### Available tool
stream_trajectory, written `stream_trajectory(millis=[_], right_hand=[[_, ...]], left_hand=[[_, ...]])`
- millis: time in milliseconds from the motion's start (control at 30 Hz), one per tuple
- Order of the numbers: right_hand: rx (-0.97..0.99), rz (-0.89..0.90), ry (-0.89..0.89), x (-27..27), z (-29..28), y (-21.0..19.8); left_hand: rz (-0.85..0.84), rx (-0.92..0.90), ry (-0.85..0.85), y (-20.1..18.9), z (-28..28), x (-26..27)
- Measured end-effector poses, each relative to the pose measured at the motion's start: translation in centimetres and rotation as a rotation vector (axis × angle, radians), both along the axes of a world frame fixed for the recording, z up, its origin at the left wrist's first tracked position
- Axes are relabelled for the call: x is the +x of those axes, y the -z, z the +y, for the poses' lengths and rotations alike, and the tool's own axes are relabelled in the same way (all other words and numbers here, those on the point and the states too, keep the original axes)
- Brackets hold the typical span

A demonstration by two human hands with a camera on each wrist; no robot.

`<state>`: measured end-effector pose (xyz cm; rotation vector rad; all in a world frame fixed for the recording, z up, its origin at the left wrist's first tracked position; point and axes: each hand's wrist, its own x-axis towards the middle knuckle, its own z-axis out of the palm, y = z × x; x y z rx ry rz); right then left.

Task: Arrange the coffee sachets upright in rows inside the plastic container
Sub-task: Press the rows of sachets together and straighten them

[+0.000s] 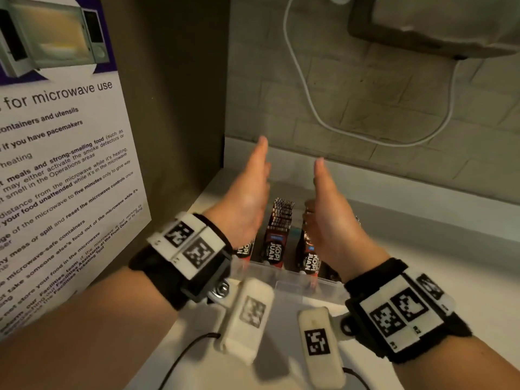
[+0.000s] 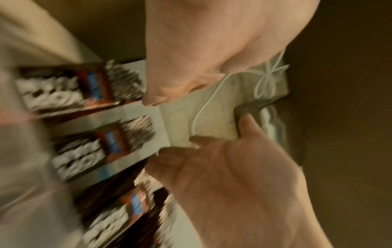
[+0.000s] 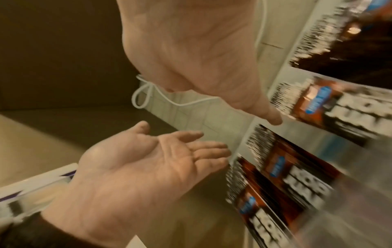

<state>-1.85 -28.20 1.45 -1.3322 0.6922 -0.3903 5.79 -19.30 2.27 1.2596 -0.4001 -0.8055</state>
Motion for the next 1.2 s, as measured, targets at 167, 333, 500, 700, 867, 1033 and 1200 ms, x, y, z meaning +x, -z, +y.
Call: stream_trajectory(millis=[167, 333, 500, 700, 867, 1033, 1200], right_hand=[[0.016, -0.05, -0.077, 1.3, 1.4, -1.3], [0.052, 0.041, -0.143, 3.3, 3.3, 0.8], [0.112, 0.105, -0.148, 6.1, 3.4, 3.5], [0.168, 0.137, -0.157, 7.3, 2.9, 5.2], [0.179, 0.128, -0.159, 8.2, 3.1, 5.9], [0.185, 0.127, -0.13, 8.8, 3.0, 6.6], [0.207, 0.11, -0.137, 8.6, 3.4, 6.4]], left_hand=[[-0.101, -0.055, -0.157, -1.2, 1.9, 3.3], [-0.005, 0.095, -0.184, 2.6, 2.6, 3.8], [0.125, 0.073, -0.068, 6.6, 1.9, 3.8], [0.149, 0.118, 0.022, 7.4, 1.7, 4.1], [0.114, 0.11, 0.037, 7.5, 1.2, 4.2], [0.1, 0.132, 0.035, 7.2, 1.1, 4.2], [0.108, 0.178, 0.004, 6.9, 1.1, 3.8]])
